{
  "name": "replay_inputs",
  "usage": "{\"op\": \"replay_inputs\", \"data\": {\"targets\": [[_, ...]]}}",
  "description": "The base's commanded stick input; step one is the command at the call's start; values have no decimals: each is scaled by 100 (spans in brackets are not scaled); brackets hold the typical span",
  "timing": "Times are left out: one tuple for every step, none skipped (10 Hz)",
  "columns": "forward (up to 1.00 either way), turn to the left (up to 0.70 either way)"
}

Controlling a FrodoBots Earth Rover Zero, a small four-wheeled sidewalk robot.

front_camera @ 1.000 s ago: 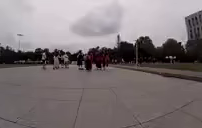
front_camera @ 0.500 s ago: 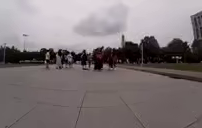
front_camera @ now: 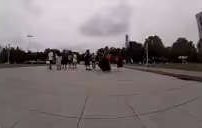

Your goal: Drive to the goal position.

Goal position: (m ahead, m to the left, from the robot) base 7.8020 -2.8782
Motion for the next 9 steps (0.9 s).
{"op": "replay_inputs", "data": {"targets": [[0, 60], [0, 60], [0, 59], [0, 59], [0, 59], [0, 59], [0, 59], [0, 59], [0, 59]]}}
